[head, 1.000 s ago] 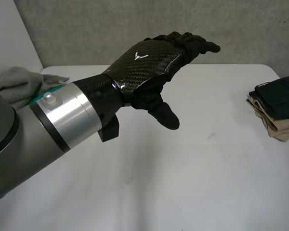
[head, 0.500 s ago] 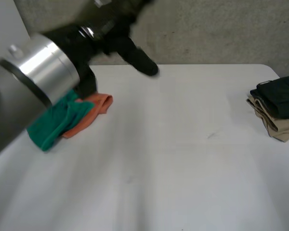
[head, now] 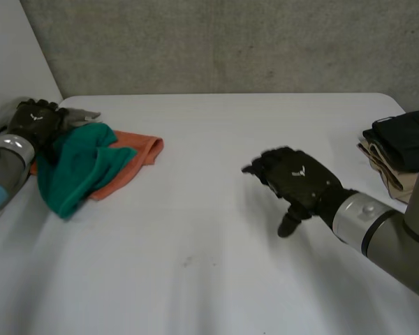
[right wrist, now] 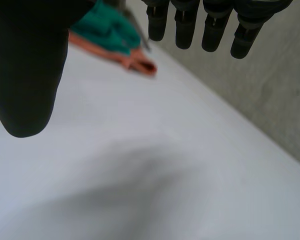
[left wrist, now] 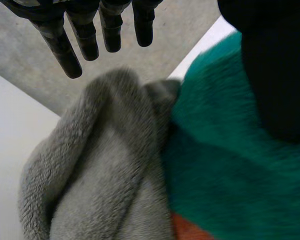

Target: Fold the laundry.

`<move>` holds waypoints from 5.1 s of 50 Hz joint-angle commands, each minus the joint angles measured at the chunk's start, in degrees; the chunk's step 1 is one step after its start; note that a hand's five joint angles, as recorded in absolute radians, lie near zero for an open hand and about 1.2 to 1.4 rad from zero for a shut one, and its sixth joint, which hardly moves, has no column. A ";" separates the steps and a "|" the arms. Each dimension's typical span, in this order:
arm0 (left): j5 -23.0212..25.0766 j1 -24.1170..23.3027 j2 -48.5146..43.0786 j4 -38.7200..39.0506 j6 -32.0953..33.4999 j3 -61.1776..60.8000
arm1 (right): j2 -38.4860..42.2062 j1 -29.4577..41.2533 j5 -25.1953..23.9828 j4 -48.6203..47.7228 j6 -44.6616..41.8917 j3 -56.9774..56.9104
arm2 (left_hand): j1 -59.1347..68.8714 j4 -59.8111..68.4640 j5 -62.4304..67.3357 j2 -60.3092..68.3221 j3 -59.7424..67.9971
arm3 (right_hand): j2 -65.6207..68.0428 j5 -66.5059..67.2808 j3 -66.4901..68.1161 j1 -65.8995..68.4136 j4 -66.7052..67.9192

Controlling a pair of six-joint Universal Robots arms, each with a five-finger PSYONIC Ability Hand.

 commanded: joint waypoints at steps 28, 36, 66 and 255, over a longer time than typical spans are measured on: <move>1.70 -18.21 35.42 6.29 -45.55 -7.42 | -3.42 -7.96 9.29 -3.14 1.19 0.32 | 69.97 68.53 67.29 69.08 70.53 | -1.80 -2.64 -1.67 -2.76 -1.68; 2.41 -32.89 30.60 3.30 -50.84 -14.79 | -3.07 -9.98 12.10 -3.49 2.86 -0.03 | 69.97 68.53 67.29 69.08 70.53 | -1.80 -2.64 -1.67 -2.76 -1.68; 3.62 -28.69 36.22 -9.01 -23.86 -36.85 | -2.90 -4.45 9.47 24.88 0.67 -5.13 | 6.89 5.45 4.21 6.00 7.45 | -1.80 -2.64 -1.67 -2.76 -1.68; -1.10 -15.59 15.14 -15.88 -12.16 4.73 | 24.59 -4.19 16.31 21.70 -24.39 -55.71 | 69.97 68.53 67.29 69.08 70.53 | 68.20 67.36 68.33 67.24 68.32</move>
